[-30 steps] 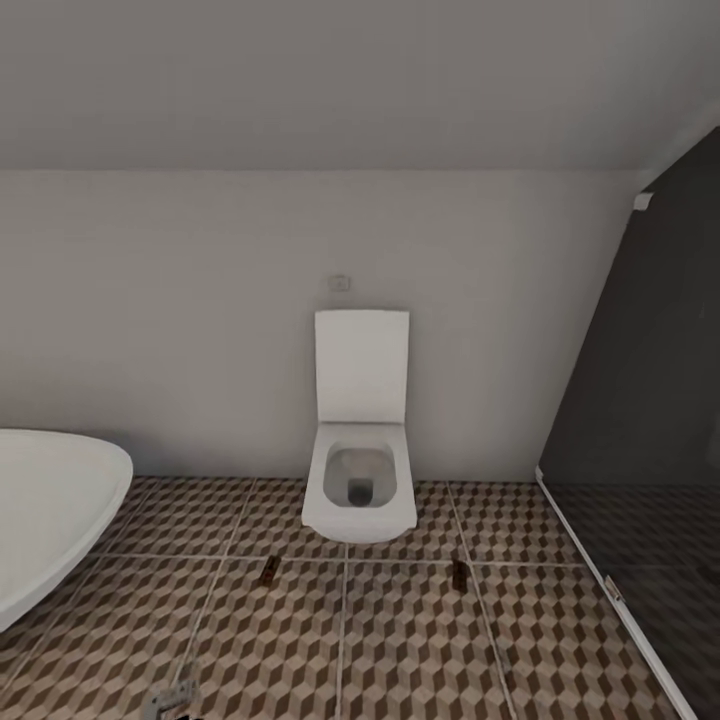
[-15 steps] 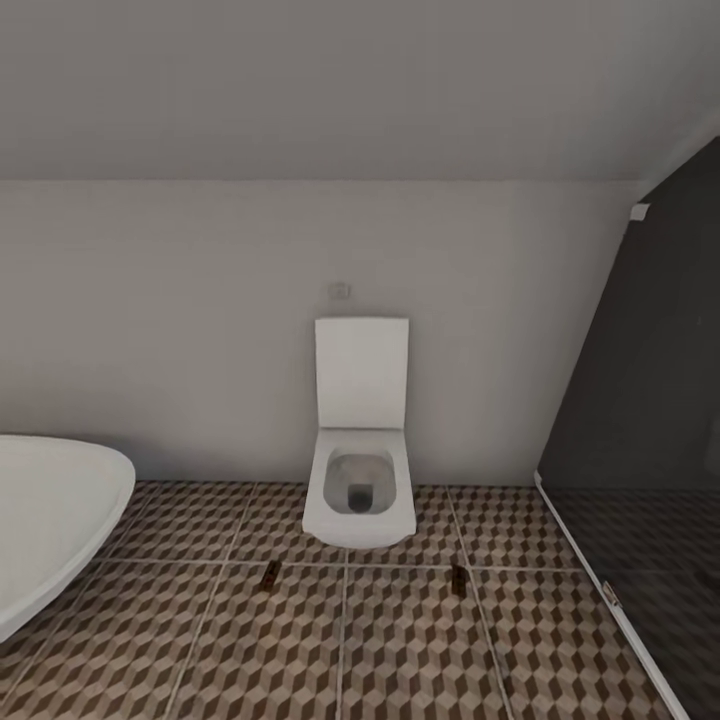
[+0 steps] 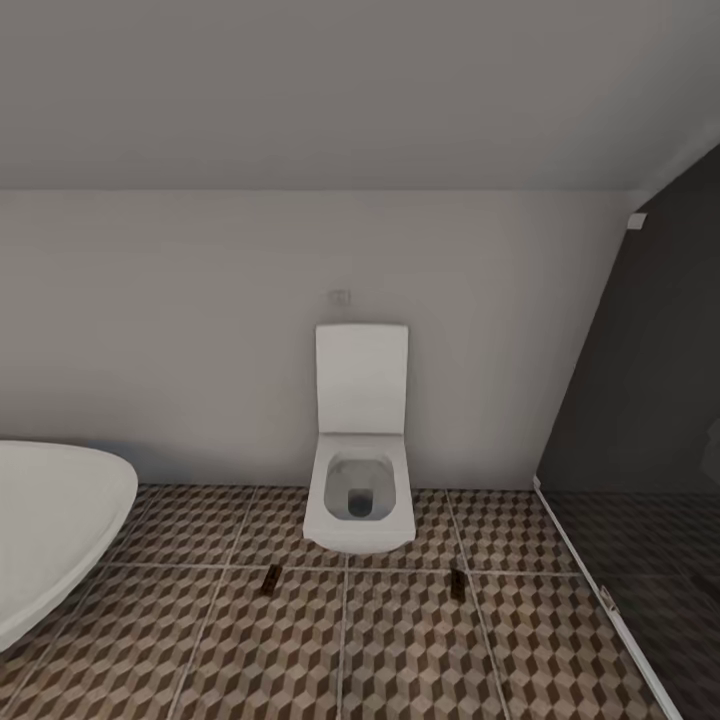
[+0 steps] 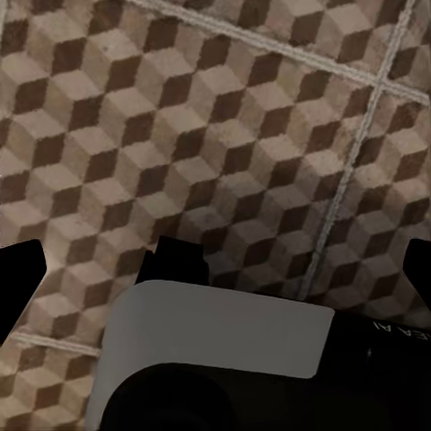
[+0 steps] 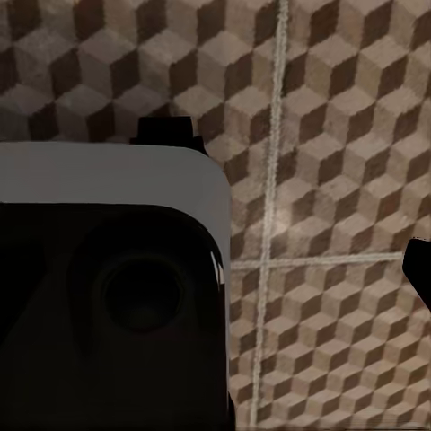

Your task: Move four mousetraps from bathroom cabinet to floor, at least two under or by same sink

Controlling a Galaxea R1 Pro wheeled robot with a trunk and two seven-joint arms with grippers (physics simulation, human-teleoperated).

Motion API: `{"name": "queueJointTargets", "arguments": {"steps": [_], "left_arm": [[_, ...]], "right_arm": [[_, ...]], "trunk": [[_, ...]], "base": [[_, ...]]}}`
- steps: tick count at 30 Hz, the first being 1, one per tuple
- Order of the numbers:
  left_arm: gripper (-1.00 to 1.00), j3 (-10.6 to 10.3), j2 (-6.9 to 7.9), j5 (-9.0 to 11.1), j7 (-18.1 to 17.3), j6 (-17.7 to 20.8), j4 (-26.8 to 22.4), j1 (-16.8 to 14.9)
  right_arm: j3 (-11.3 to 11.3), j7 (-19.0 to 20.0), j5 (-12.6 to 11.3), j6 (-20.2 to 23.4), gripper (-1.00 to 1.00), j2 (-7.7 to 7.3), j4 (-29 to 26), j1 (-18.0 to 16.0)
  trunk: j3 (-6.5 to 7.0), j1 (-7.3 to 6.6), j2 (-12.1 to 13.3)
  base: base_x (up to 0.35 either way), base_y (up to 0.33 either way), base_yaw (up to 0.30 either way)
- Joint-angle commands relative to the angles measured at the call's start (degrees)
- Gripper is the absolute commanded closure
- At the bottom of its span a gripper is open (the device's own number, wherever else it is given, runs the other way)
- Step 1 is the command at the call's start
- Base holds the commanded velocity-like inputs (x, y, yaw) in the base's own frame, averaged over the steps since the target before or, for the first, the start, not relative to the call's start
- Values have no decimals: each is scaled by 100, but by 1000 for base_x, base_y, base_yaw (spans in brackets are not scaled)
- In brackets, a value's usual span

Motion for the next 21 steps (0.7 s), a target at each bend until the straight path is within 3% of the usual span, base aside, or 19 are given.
{"name": "queueJointTargets", "arguments": {"steps": [1,12,21], "left_arm": [[-100,12,1,60,-32,-13,9,-4],[-100,10,-65,-245,-32,-27,9,225],[-100,7,-137,-462,-32,-51,9,341]], "right_arm": [[-43,-21,61,-1,-100,-1,14,-7],[-43,-21,65,-240,-100,65,16,312],[-44,-21,51,-483,-100,100,18,376]], "trunk": [[14,-23,39],[211,-265,480],[373,-462,841]], "base": [[0,0,0],[0,0,0],[0,0,0]]}}
